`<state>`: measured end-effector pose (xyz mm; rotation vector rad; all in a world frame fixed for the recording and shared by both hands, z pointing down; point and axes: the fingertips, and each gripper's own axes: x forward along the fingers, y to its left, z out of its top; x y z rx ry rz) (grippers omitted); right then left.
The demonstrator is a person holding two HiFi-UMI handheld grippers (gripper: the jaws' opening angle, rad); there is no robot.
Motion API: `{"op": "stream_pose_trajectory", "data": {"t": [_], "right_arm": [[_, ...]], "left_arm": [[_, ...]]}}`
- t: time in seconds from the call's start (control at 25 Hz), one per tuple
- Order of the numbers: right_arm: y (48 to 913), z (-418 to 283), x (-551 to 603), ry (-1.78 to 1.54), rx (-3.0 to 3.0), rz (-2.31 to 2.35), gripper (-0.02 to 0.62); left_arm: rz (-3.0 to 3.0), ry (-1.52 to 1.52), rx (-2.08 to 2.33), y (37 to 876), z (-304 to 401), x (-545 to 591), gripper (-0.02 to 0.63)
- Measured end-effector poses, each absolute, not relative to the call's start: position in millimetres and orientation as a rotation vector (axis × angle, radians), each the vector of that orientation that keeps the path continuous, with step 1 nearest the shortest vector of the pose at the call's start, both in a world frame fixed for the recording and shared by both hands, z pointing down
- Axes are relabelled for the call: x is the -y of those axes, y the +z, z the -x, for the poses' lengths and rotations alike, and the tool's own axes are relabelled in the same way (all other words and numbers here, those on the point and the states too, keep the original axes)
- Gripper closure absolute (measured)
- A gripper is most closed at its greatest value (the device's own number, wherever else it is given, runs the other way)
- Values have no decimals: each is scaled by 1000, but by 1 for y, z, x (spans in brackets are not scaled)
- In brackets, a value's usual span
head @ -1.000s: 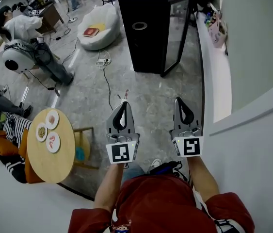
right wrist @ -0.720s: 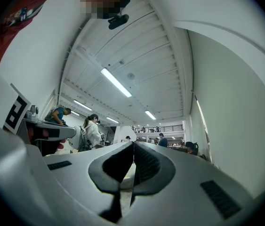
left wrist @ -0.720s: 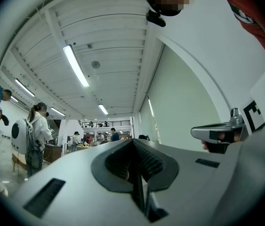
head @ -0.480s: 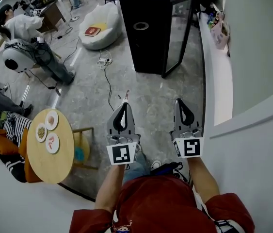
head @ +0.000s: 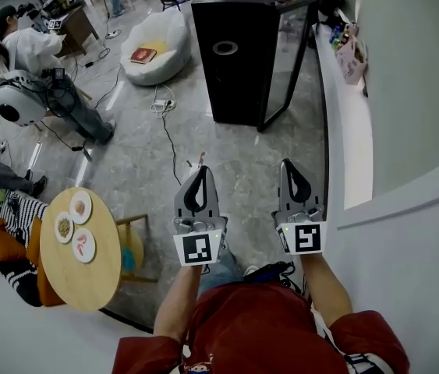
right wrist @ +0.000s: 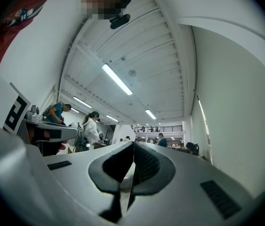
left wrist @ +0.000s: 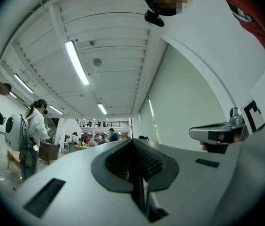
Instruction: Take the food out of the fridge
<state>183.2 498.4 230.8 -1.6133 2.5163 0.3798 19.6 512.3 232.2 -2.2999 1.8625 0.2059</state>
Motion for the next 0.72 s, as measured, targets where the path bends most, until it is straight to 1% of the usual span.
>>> {"op": "stream_pose_trajectory", "data": {"t": [0.16,0.44,0.72], "right_arm": [[232,-161,-477,394,-2528,1616,572],[221,-119,-437,403,-2500,1635,572],[216,-85,-400,429,-2500,1654,574]], "left_arm": [[2304,196,-1838,229,-1,-490,594],[2329,310,-1834,220,36,-447,594],[2350,329,-1805,215,66,-406,594]]}}
